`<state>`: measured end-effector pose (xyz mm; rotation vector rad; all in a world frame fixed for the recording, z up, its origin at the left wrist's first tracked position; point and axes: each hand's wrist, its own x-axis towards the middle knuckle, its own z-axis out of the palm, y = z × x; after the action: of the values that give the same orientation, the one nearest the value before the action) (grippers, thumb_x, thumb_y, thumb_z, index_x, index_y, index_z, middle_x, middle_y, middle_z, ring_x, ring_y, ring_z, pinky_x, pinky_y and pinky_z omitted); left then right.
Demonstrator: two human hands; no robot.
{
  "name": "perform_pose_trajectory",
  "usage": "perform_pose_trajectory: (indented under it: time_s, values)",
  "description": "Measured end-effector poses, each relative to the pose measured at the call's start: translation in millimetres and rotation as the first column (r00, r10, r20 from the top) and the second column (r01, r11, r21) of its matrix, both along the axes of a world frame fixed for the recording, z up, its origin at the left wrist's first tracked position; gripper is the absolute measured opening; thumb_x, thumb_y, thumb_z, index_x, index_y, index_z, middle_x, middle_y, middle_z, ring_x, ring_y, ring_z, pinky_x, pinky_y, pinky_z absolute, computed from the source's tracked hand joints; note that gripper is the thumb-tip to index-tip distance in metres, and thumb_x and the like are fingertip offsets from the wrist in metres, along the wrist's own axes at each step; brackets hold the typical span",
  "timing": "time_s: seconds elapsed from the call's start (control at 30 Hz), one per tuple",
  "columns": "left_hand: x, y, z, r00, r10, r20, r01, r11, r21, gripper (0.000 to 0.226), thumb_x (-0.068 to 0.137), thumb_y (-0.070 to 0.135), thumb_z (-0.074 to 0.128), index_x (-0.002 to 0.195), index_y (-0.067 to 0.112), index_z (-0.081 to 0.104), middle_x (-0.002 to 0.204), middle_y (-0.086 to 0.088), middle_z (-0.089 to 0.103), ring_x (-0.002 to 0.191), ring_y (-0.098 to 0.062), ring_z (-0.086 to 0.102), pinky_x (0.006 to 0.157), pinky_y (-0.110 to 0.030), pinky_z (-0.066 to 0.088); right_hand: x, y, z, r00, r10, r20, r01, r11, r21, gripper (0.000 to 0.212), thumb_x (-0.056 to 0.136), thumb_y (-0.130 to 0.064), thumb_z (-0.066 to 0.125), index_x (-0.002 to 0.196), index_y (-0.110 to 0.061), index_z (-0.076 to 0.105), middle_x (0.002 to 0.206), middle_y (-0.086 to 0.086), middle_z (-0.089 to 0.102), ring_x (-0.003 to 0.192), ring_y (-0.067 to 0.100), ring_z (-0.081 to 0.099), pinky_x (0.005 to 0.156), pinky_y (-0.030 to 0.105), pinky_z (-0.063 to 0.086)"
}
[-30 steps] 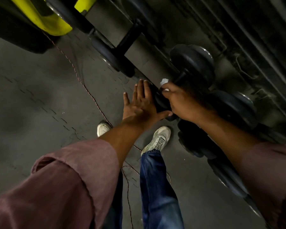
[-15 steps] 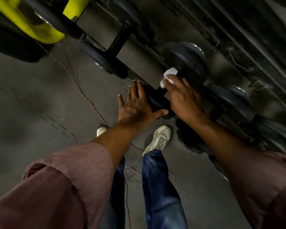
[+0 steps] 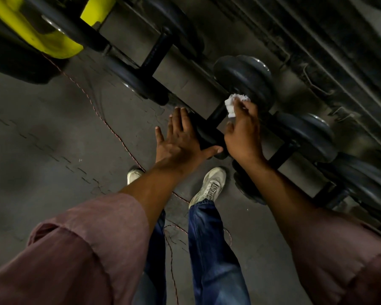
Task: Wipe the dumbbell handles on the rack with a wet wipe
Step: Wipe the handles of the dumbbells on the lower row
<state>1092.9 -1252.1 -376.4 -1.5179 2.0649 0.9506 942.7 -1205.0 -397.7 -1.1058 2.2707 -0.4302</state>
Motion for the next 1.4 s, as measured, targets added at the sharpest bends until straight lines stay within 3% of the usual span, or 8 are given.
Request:
perform_pose_trajectory:
  time_s: [0.13,0.3,0.47,0.67,0.8,0.93,1.23,1.4]
  values:
    - [0,0,-1,1.000,0.004,0.003,-0.004,1.000,0.002,0.132,0.075,0.087,0.055,0.161,0.013,-0.014,0.170,-0.006,-0.017,0.157,-0.024,-0.009,0.124,-0.060,0.000,2,-7,-6,0.948,-0.203,0.245,0.202,0.979,0.028,0.063,0.093,0.002,0.052,0.152,-0.013,0.038,0.154,0.010,0.036,0.137,0.019,0.044,0.108,0.016,0.034]
    - [1,1,-3,1.000,0.003,-0.005,-0.003,1.000,-0.026,0.132,0.075,0.088,0.053,0.161,0.014,-0.012,0.170,-0.006,-0.015,0.157,-0.025,-0.008,0.124,-0.060,0.000,2,0,-16,0.702,-0.453,0.549,0.385,0.890,0.243,0.042,0.082,0.000,0.052,0.116,-0.016,0.070,0.113,0.002,0.072,0.108,0.018,0.068,0.101,0.043,0.053]
    - [3,2,-3,1.000,-0.002,-0.012,0.002,0.999,-0.032,0.130,0.075,0.089,0.051,0.161,0.015,-0.012,0.170,-0.006,-0.016,0.157,-0.025,-0.009,0.124,-0.059,-0.001,-2,5,-10,0.542,-0.522,0.658,0.420,0.847,0.327,0.040,0.086,0.012,0.047,0.087,-0.020,0.070,0.096,0.000,0.074,0.096,0.016,0.070,0.092,0.033,0.054]
    - [2,2,-2,1.000,0.003,-0.009,-0.003,1.000,-0.023,0.131,0.075,0.089,0.052,0.161,0.015,-0.013,0.170,-0.005,-0.017,0.157,-0.024,-0.009,0.125,-0.059,-0.001,-11,-20,-17,0.282,-0.587,0.759,0.681,0.680,0.273,0.054,0.088,0.019,0.043,0.133,-0.008,0.056,0.115,0.000,0.063,0.103,0.009,0.061,0.097,0.025,0.050]
    - [3,3,-4,1.000,0.004,-0.019,-0.004,0.999,-0.049,0.131,0.074,0.089,0.052,0.162,0.014,-0.010,0.170,-0.006,-0.014,0.157,-0.024,-0.007,0.125,-0.059,0.000,-5,-10,-17,0.463,-0.568,0.680,0.492,0.803,0.336,0.039,0.081,0.016,0.043,0.083,-0.017,0.064,0.076,-0.003,0.067,0.078,0.015,0.064,0.071,0.029,0.054]
    - [3,3,-4,1.000,0.000,-0.021,-0.001,0.999,-0.050,0.130,0.075,0.089,0.052,0.161,0.014,-0.011,0.170,-0.006,-0.014,0.157,-0.024,-0.007,0.125,-0.059,0.000,-7,1,-23,0.617,-0.456,0.641,0.268,0.888,0.373,0.034,0.076,0.008,0.045,0.087,-0.014,0.069,0.086,0.002,0.071,0.089,0.020,0.065,0.084,0.038,0.053]
    - [3,4,-4,0.999,0.011,-0.038,-0.013,0.998,-0.056,0.130,0.074,0.087,0.056,0.162,0.015,-0.008,0.171,-0.005,-0.011,0.157,-0.025,-0.002,0.124,-0.060,0.004,-9,-25,-24,0.394,-0.575,0.717,0.393,0.811,0.434,0.047,0.079,0.013,0.040,0.113,-0.007,0.064,0.105,0.012,0.070,0.096,0.023,0.067,0.073,0.028,0.054]
    - [3,5,-7,0.999,0.017,-0.045,-0.020,0.998,-0.062,0.131,0.073,0.088,0.056,0.162,0.015,-0.007,0.171,-0.005,-0.010,0.157,-0.024,-0.002,0.124,-0.061,0.005,-8,-27,-21,0.455,-0.569,0.685,0.361,0.821,0.443,0.034,0.081,0.012,0.039,0.088,-0.013,0.062,0.083,0.007,0.062,0.080,0.019,0.060,0.068,0.030,0.051]
